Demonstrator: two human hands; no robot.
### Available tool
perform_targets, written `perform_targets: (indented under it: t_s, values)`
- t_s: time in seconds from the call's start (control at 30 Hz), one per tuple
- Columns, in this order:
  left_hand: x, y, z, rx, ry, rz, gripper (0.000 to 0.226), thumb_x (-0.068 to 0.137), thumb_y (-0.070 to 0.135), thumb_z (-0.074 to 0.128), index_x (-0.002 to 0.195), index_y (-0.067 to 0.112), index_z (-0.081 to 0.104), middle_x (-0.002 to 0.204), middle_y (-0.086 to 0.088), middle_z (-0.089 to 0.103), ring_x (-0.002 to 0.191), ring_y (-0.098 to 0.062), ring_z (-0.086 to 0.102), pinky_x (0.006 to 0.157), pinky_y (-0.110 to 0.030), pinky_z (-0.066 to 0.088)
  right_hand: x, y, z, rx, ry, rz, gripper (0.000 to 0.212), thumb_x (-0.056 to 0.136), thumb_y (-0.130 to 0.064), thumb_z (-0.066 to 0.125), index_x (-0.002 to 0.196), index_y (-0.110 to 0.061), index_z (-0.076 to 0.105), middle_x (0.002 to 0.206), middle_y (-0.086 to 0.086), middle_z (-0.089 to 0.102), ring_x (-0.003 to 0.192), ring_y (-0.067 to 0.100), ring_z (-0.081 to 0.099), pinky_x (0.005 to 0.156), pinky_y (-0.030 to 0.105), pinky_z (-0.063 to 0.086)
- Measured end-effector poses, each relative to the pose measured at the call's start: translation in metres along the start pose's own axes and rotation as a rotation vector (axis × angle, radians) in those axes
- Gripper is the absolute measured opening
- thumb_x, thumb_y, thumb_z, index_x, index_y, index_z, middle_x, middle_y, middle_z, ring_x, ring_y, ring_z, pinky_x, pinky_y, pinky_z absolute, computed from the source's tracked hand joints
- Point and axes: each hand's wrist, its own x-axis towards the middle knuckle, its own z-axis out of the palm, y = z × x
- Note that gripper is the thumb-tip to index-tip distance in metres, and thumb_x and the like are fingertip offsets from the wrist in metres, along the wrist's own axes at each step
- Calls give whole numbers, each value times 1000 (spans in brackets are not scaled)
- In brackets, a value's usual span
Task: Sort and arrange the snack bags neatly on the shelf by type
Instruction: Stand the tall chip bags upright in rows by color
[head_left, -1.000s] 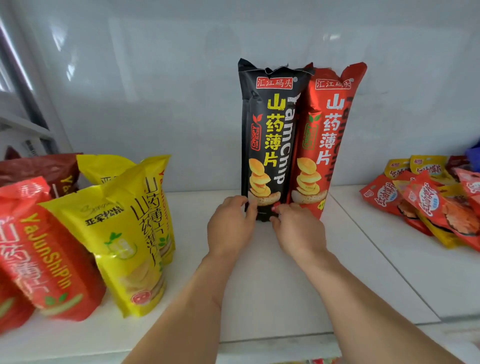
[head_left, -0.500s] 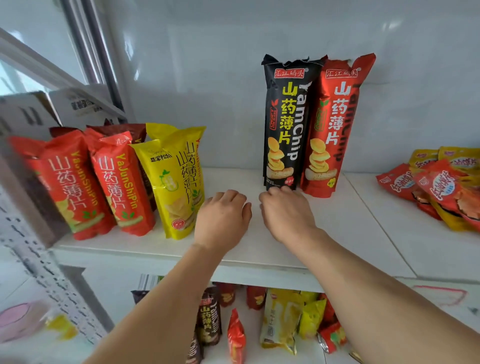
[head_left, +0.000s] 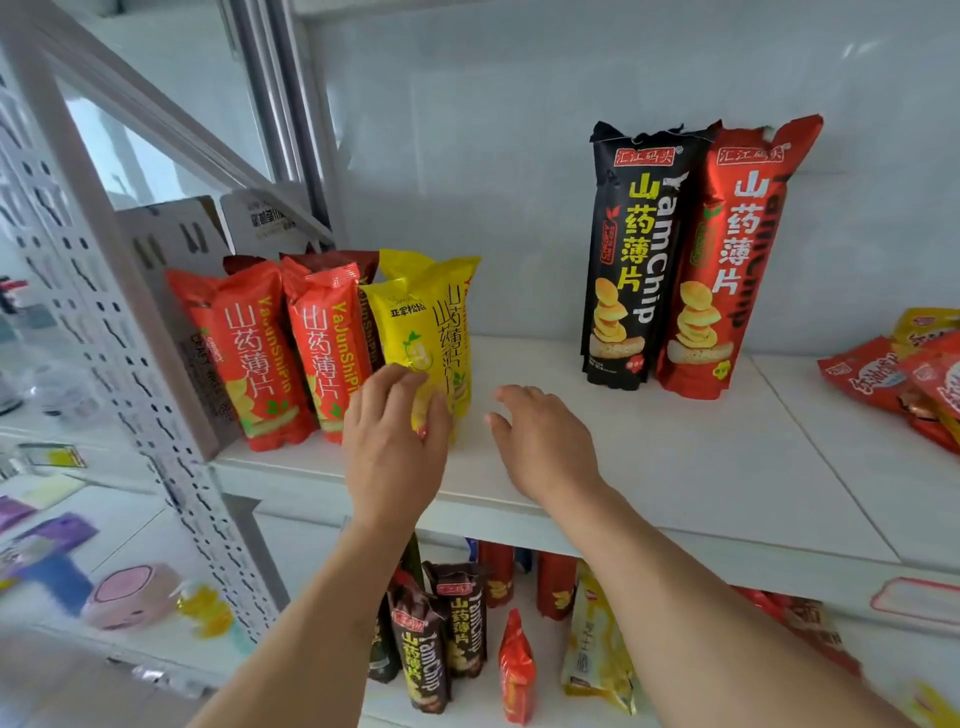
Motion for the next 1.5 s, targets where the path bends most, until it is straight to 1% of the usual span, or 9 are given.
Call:
perform_targets:
  t_s: [0.17,0.4,0.57,0.7,0.77,0.9,1.1,1.3,1.5]
  values:
    - [10,-9,-8,-277,-85,-347,38,101,30,57,133,8,53,134,-2,52,126,-20,49,102,-36,42,7,-24,20,460,-68,85,56,93,-47,59,145,-32,42,142,-5,52,129,15,48,101,36,43]
    - [6,-17,-5,-572,-297,-584,62,94,58,45,145,22,43,138,6,56,126,-11,53,87,-15,42,10,-51,25,843,-106,142,44,92,-25,69,116,-46,39,98,-46,45,80,-38,44,64,-7,34]
    - [7,-24,-2,-671,-332,-631,69,90,64,35,145,24,45,135,9,57,118,-3,54,79,-6,41,16,-54,34,866,-96,180,50,88,-23,74,101,-55,38,101,-37,47,85,-25,55,66,-2,40]
    - [14,-25,-1,-771,-350,-684,46,93,61,33,128,36,49,113,25,59,95,24,53,70,1,40,23,-47,48,743,3,264,58,75,-39,81,108,-62,41,111,-17,42,119,10,43,93,24,44]
    - [15,-27,2,-804,-366,-671,47,93,61,33,123,33,56,107,20,64,92,18,58,69,-1,42,24,-42,54,720,37,294,66,71,-44,83,124,-51,45,119,-13,43,122,11,44,97,28,45]
    - [17,-29,10,-831,-398,-628,58,95,69,36,127,27,59,111,14,65,100,2,62,74,-9,44,23,-40,53,849,82,381,75,72,-38,86,130,-30,39,115,-19,58,98,-5,59,72,12,50]
    - [41,-33,28,-803,-410,-655,104,70,85,43,156,32,25,161,8,30,147,-13,29,119,-39,30,24,-34,57,847,117,399,72,73,-35,86,125,-36,36,108,-24,59,98,-4,61,79,22,54]
    - [66,-34,40,-878,-502,-695,113,60,89,37,158,35,20,161,6,34,145,-17,34,111,-30,30,27,-28,61,876,107,384,77,72,-33,87,130,-36,37,111,-27,58,105,0,61,90,29,54]
    - [74,-48,67,-942,-494,-773,112,61,104,32,149,36,37,152,4,47,136,-19,49,113,-49,40,31,-25,65,846,113,390,76,72,-37,86,132,-37,39,119,-16,62,109,10,63,95,39,54]
